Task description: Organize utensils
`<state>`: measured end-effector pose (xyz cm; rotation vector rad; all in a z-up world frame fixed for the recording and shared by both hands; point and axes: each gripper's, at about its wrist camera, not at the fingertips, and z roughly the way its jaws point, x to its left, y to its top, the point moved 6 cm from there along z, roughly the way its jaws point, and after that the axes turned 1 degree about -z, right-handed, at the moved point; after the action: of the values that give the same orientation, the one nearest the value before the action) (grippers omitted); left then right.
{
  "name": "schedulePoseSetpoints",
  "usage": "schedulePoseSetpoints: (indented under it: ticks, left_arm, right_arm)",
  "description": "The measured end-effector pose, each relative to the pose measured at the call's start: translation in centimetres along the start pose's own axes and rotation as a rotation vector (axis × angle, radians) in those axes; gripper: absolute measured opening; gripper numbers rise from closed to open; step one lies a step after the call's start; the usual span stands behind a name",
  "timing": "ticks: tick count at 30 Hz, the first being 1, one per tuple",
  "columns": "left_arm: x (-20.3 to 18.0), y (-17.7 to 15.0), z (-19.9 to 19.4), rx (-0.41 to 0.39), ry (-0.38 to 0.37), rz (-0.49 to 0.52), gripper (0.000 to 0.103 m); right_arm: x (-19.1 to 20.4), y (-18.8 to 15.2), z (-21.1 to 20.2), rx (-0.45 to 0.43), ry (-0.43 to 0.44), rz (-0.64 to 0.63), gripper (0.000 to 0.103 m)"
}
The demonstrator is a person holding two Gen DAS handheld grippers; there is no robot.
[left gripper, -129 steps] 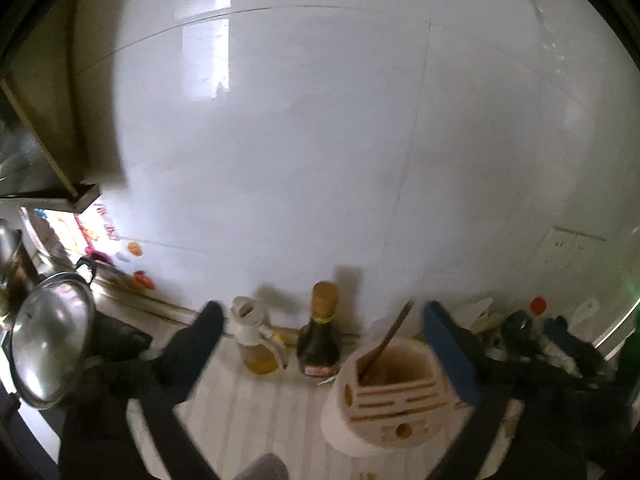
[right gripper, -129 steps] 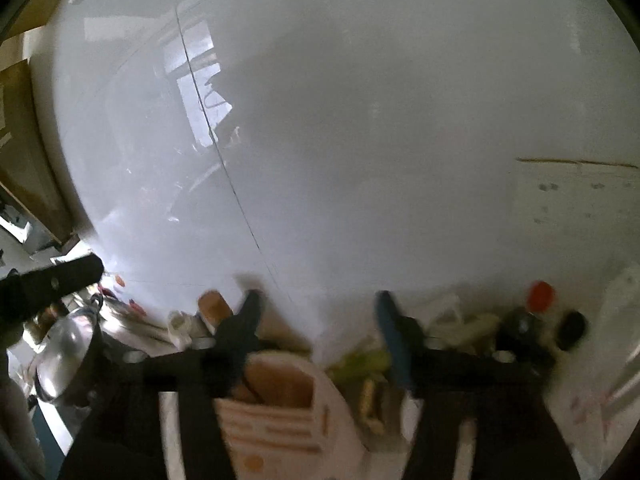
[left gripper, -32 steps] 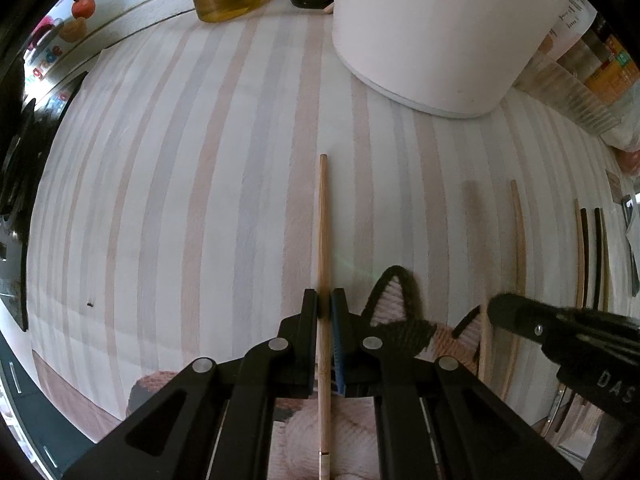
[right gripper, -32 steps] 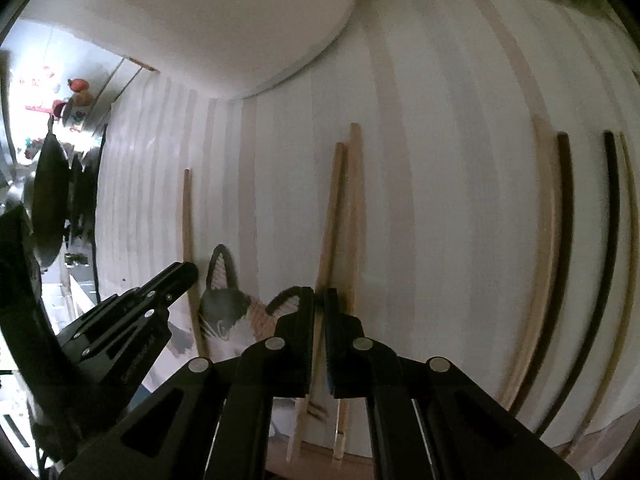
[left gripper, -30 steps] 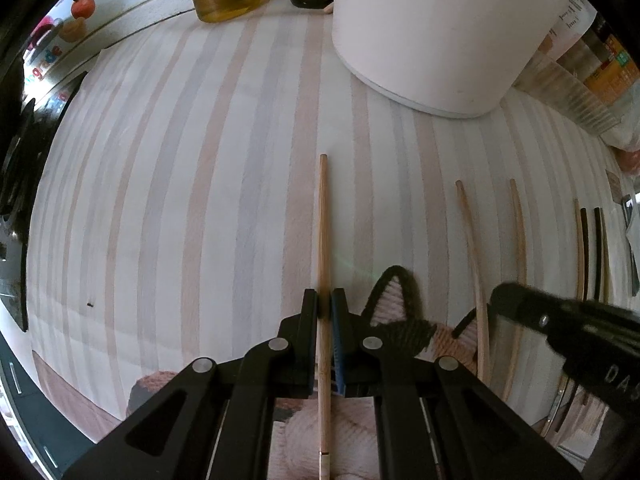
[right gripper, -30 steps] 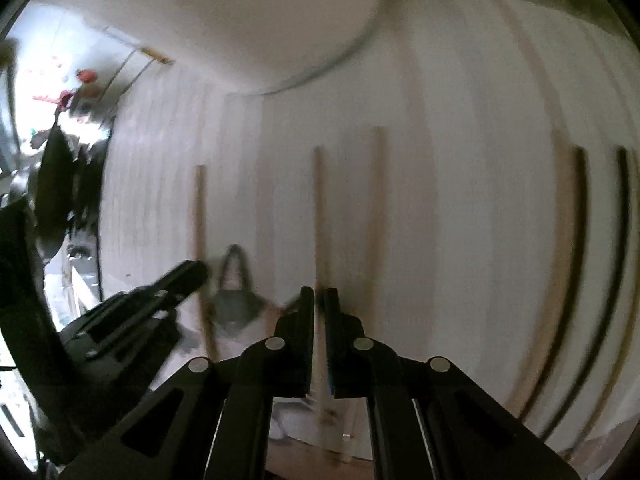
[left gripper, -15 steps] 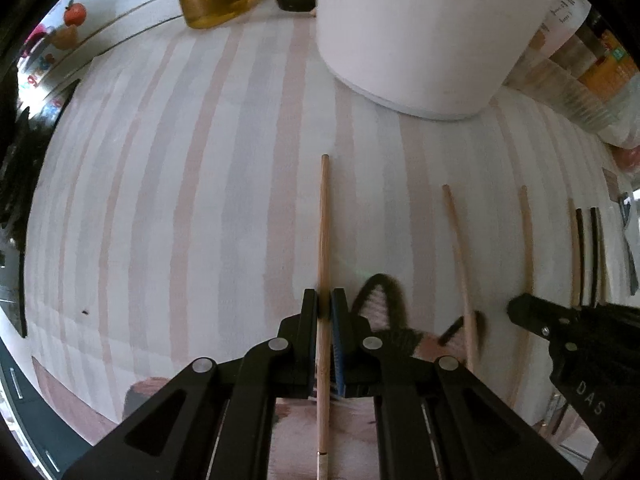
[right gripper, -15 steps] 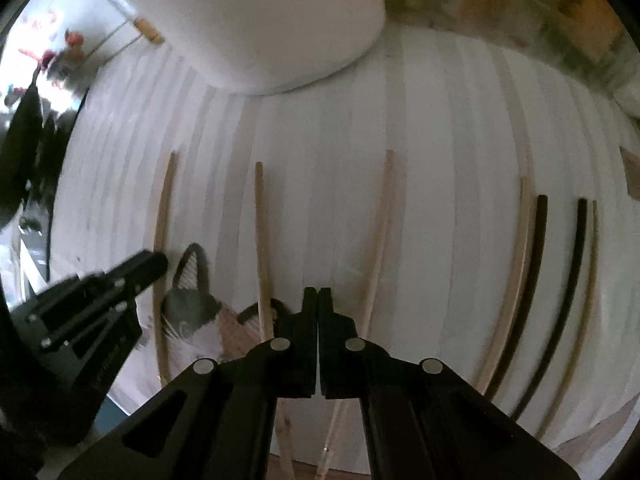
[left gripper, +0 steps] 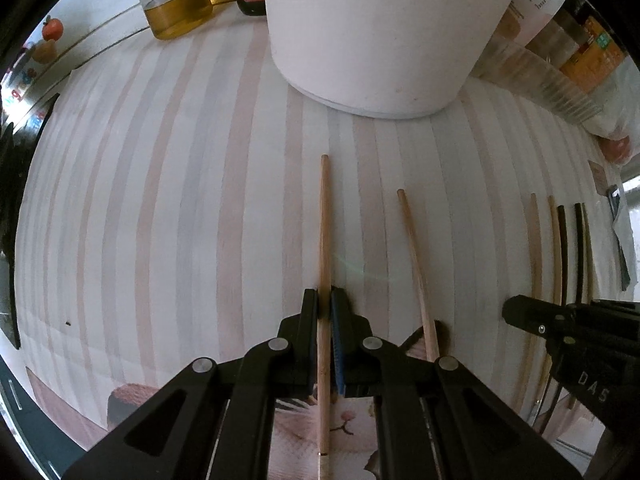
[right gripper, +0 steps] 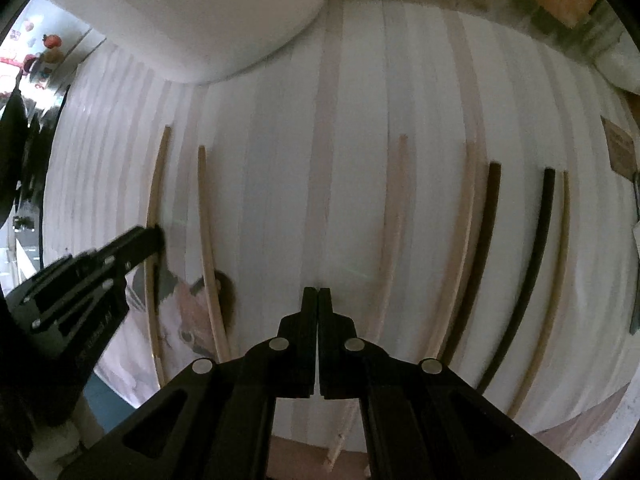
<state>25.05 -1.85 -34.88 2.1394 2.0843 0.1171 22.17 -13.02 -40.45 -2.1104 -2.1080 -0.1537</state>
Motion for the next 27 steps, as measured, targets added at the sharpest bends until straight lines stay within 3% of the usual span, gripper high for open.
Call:
schedulePoseSetpoints:
  ticks: [8, 10, 12, 13, 16, 19, 22, 24, 25, 26, 27]
  left_arm:
    - [-0.2, 0.1, 0.3, 0.008, -0.013, -0.004, 0.005]
    - [-0.3, 0.3, 0.4, 0.006, -0.008, -0.008, 0.005]
    - [-0.4, 0.4, 0.5, 0.003, -0.005, -0.008, 0.005]
    - [-0.4, 0.2, 0.2, 0.003, -0.005, -0.007, 0.005]
    - [-0.4, 0.1, 0.3, 0.005, -0.013, -0.011, 0.005]
    - [-0.2, 0.0, 0.2, 0.004, -0.012, -0.013, 0.005]
    - [-0.3, 0.1, 0.2, 0.002, -0.010, -0.016, 0.005]
    - [-0.4, 0.1, 0.2, -0.002, -0.010, -0.019, 0.005]
    - [-0.4, 0.0, 0.2, -0.004, -0.011, -0.017, 0.004]
    - [-0.5, 0.1, 0.2, -0.002, -0.012, -0.012, 0.004]
    - [-0.6, 0.1, 0.1, 0.001, -0.021, -0.008, 0.004]
  right_arm:
    - [-1.2, -0.3, -1.7, -0.059, 0.055, 0.082, 0.001]
    - [-2.1, -0.3, -2.5, -0.058, 0.050, 0.112, 0.007]
    - [-2.7, -0.1, -2.7, -0.065, 0.015, 0.107, 0.023]
    - [-3.4, -0.1, -2.8, -0.061, -0.002, 0.104, 0.026]
    - [-3.6, -0.1, -1.4, -0.022, -0.004, 0.101, 0.030]
    - [-3.1, 0.2, -1.4, -0.047, -0.038, 0.082, 0.033]
    - [-1.5, 0.3, -1.1, -0.073, -0.094, 0.077, 0.029]
    - [-0.4, 0.2, -0.9, -0.094, -0.174, 0.027, 0.019]
    - [-0.1, 0.2, -0.8, -0.104, -0.189, 0.018, 0.017]
    - [0.0, 0.2, -0.8, -0.110, -0.187, 0.017, 0.008]
    - [0.0, 0.0, -0.7, -0.118, -0.169, 0.026, 0.007]
